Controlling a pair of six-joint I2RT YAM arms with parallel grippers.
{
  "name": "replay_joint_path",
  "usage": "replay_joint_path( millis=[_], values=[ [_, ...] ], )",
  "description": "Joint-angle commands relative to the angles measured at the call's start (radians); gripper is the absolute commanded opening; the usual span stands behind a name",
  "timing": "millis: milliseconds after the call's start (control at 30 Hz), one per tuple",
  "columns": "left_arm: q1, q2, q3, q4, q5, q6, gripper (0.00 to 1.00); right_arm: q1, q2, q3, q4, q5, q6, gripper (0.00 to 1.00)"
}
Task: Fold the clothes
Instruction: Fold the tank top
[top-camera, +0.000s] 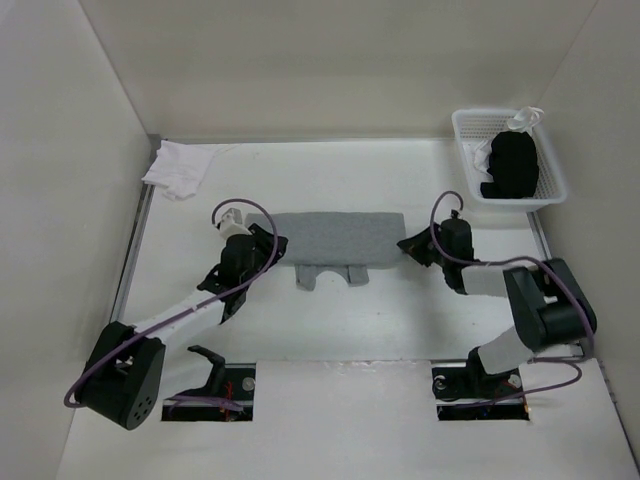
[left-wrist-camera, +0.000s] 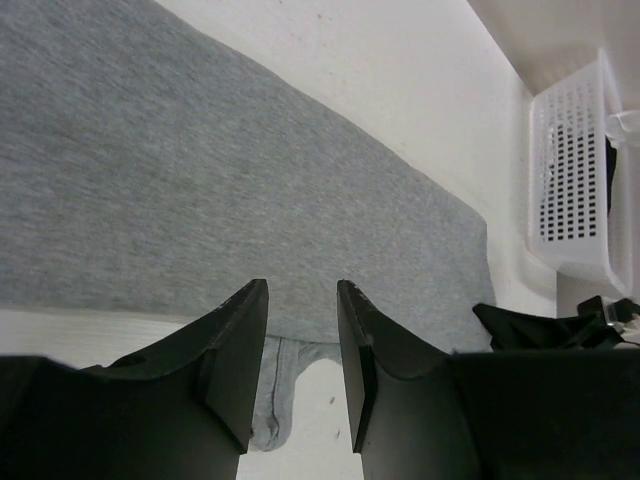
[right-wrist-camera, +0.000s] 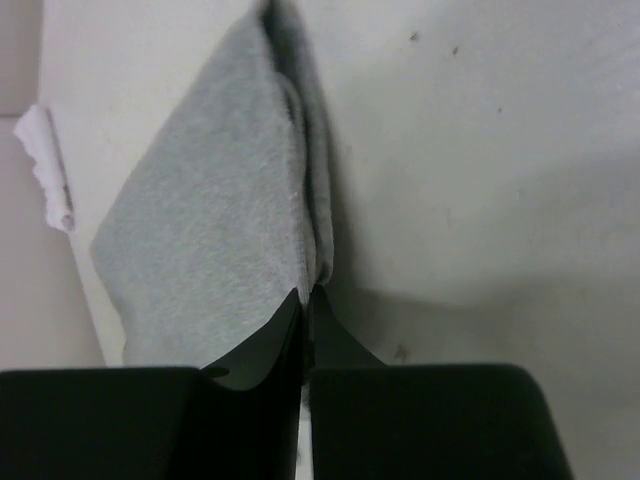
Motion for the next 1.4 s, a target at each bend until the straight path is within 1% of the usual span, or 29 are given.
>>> replay_joint_path(
  millis=[0, 67, 133, 200, 300, 367, 467, 600, 700, 833, 867, 933, 1000, 1033, 1100, 1200, 1267, 1300, 1367],
  values=[
    [-0.046, -0.035, -0.014, 0.064, -0.009, -0.011, 0.32, -0.021, -0.206, -0.059, 0.022, 0.077, -0.046, 0.03],
    [-0.080, -0.035, -0.014, 0.067, -0.012, -0.014, 0.32, -0.024, -0.339, -0.083, -0.081, 0.111, -0.098, 0.03],
    [-0.105, -0.038, -0.015, 0.075, -0.017, -0.018, 0.32, -0.019, -0.470, -0.071, -0.220, 0.173, -0.161, 0.03],
    [-0.119, -0.039, -0.018, 0.085, -0.017, -0.024, 0.32, 0.025, -0.572, -0.028, -0.352, 0.247, -0.219, 0.03],
    [-0.117, -0.042, -0.023, 0.098, -0.008, -0.035, 0.32, 0.111, -0.647, 0.064, -0.472, 0.331, -0.278, 0.03],
    [-0.116, -0.055, -0.031, 0.099, -0.008, -0.038, 0.32, 0.184, -0.641, 0.146, -0.526, 0.365, -0.316, 0.03],
    [-0.106, -0.084, -0.051, 0.098, -0.001, -0.041, 0.32, 0.310, -0.557, 0.280, -0.580, 0.401, -0.368, 0.04],
    [-0.065, -0.145, -0.094, 0.090, 0.020, -0.052, 0.32, 0.473, -0.359, 0.459, -0.626, 0.468, -0.404, 0.04],
    [-0.021, -0.193, -0.124, 0.085, 0.048, -0.057, 0.33, 0.542, -0.176, 0.605, -0.661, 0.474, -0.407, 0.05],
    [0.050, -0.249, -0.155, 0.069, 0.095, -0.063, 0.33, 0.605, 0.071, 0.803, -0.712, 0.470, -0.387, 0.06],
    [0.065, -0.259, -0.160, 0.065, 0.106, -0.063, 0.33, 0.614, 0.138, 0.855, -0.726, 0.479, -0.370, 0.09],
    [0.101, -0.277, -0.172, 0.058, 0.129, -0.063, 0.34, 0.629, 0.253, 0.947, -0.743, 0.473, -0.327, 0.25],
    [0.133, -0.289, -0.178, 0.053, 0.153, -0.063, 0.35, 0.639, 0.315, 0.998, -0.733, 0.468, -0.284, 0.41],
    [0.147, -0.292, -0.180, 0.050, 0.169, -0.063, 0.35, 0.646, 0.314, 1.000, -0.721, 0.464, -0.274, 0.45],
    [0.170, -0.297, -0.178, 0.047, 0.192, -0.061, 0.35, 0.654, 0.266, 0.955, -0.665, 0.459, -0.267, 0.49],
    [0.179, -0.267, -0.161, 0.056, 0.198, -0.055, 0.36, 0.656, 0.138, 0.822, -0.599, 0.444, -0.267, 0.50],
    [0.165, -0.221, -0.131, 0.070, 0.196, -0.049, 0.37, 0.649, 0.053, 0.722, -0.571, 0.456, -0.272, 0.49],
    [0.155, -0.195, -0.115, 0.084, 0.195, -0.044, 0.38, 0.639, 0.009, 0.666, -0.563, 0.460, -0.278, 0.45],
    [0.106, -0.104, -0.068, 0.131, 0.186, -0.035, 0.39, 0.604, -0.047, 0.566, -0.555, 0.465, -0.273, 0.28]
  ],
)
